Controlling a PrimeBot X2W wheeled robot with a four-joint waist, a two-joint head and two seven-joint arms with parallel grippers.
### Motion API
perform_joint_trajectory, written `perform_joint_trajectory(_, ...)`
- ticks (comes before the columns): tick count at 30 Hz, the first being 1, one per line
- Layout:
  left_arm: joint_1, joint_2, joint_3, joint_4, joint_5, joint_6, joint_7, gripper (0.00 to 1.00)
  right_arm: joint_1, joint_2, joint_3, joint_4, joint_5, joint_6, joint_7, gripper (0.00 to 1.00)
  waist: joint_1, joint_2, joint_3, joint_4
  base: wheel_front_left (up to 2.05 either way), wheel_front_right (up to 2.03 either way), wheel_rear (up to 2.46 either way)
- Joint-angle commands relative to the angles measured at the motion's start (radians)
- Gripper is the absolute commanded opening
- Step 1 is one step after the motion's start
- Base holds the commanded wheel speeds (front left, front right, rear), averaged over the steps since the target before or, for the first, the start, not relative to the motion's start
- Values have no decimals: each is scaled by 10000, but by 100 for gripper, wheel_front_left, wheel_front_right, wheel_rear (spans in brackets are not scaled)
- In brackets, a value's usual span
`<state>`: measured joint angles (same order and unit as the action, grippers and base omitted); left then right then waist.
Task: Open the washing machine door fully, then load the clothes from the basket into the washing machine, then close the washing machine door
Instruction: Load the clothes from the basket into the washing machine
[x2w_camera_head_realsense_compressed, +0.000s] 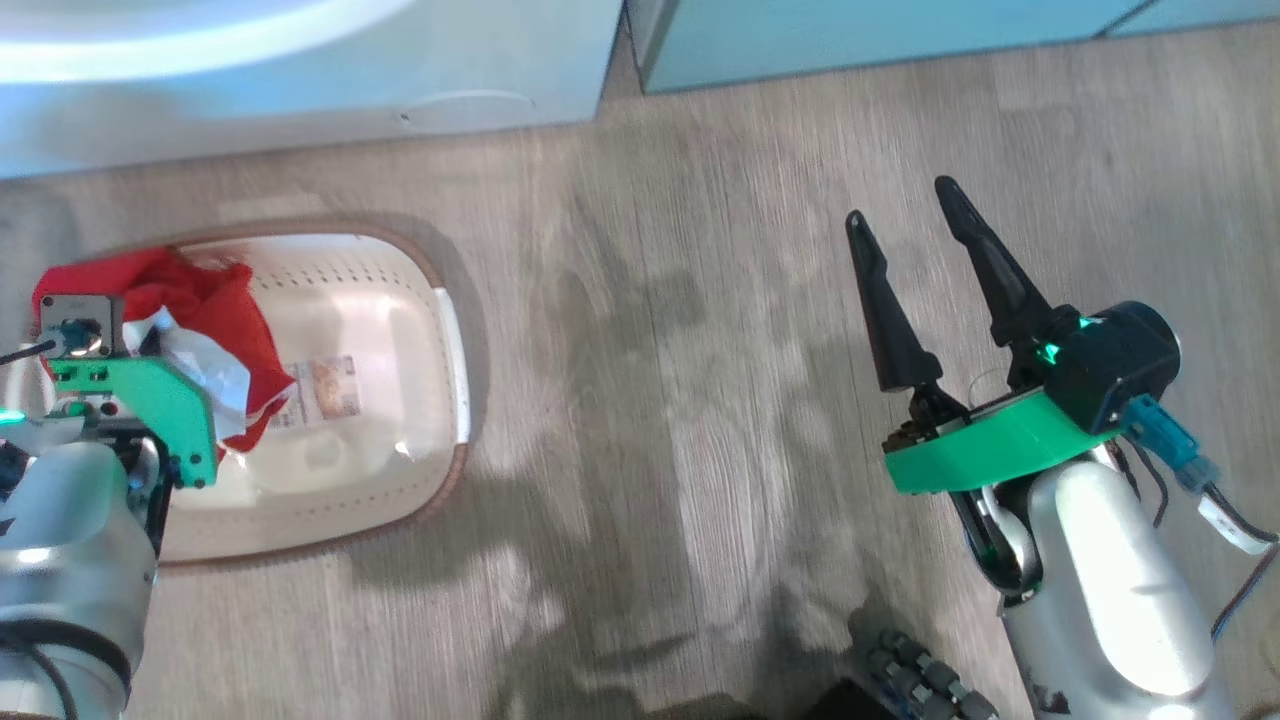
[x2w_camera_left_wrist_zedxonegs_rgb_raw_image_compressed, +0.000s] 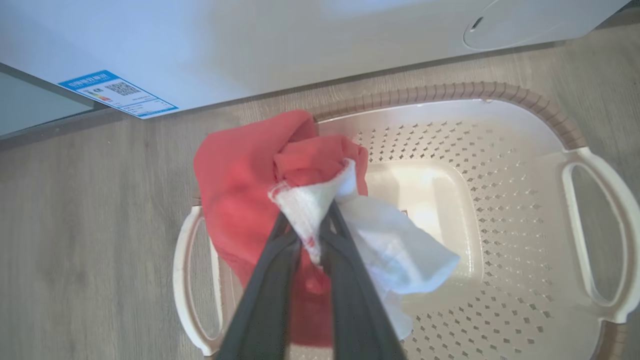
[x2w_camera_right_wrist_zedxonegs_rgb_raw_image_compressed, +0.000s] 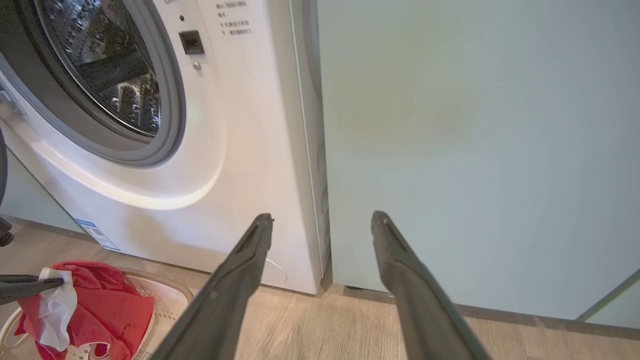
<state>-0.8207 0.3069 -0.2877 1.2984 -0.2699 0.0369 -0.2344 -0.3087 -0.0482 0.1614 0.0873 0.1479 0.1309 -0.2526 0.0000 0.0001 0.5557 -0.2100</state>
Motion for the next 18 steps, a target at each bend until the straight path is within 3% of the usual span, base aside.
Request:
perform_joint_trajectory(1,175,535,142,-176,115,-98,-222,0,235,-20,150,-209,-57,-2,-92,100,0,-1,-558,245,0,0,0)
perform_joint_trajectory(4,248,575,33,-509,251,-103,-260,0,305,-20,125,-158,-34,-2,-92,100,0,-1,-840,326,0,0,0)
perform_joint_trajectory(18,2566,96,806,-6256,1109,862,-272,0,971,-20,-161,118,-89,-2,-92,100,0,-1,-2466,854,0,0,0)
